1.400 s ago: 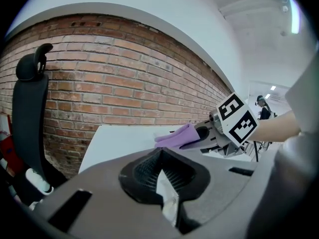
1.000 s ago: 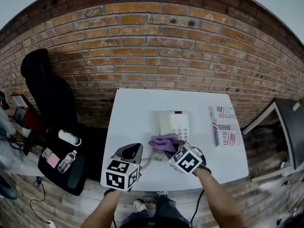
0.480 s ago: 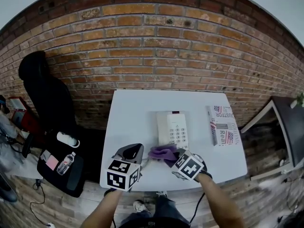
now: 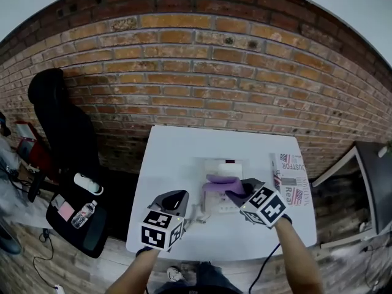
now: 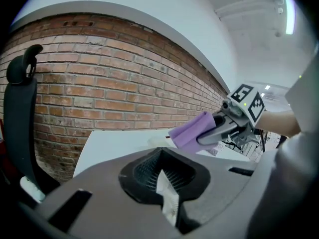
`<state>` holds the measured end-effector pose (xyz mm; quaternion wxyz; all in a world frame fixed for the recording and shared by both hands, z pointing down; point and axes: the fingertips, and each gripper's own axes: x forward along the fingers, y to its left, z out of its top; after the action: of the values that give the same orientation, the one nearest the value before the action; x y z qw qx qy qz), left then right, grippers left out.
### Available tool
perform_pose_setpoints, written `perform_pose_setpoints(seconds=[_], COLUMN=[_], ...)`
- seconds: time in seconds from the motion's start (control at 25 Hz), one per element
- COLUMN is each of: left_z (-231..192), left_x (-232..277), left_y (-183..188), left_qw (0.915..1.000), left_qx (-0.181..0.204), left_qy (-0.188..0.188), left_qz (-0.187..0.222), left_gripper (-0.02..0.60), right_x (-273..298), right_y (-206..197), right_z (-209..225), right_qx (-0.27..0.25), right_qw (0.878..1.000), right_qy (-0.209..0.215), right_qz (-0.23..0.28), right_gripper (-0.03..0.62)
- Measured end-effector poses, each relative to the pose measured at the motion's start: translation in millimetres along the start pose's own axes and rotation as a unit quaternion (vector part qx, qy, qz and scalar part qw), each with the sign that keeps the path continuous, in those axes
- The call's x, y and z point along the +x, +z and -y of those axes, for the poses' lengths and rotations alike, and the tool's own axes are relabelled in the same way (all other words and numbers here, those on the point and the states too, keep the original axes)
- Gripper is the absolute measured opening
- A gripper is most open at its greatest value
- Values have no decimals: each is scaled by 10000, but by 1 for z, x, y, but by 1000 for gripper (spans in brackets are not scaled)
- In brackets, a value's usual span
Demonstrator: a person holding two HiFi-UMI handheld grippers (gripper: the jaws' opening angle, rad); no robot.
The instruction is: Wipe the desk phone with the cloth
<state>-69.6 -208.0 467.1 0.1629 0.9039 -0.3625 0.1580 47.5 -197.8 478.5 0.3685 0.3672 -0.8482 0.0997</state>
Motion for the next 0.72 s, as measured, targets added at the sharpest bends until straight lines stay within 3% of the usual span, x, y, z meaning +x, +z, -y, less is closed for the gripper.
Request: perform_pose_setpoints(seconds=[0.36, 0.52, 0.72], left_z=[-11, -25, -38], left_x=[39, 53, 65], left_y=[14, 17, 18], left_qw=[9996, 9987, 9970], left_qx=[-116, -210, -303], left_qy=[224, 447, 667], left_qz=[-85, -150, -256], left_gripper=[5, 5, 5], right_x=[43, 86, 137], right_y=[64, 75, 76], right_z=[109, 128, 122], right_qx=[-237, -85, 3], right_qw=[9996, 9987, 9918], right_qy=[34, 484, 1277], right_qz=[157, 167, -39], right_gripper=[44, 44, 44])
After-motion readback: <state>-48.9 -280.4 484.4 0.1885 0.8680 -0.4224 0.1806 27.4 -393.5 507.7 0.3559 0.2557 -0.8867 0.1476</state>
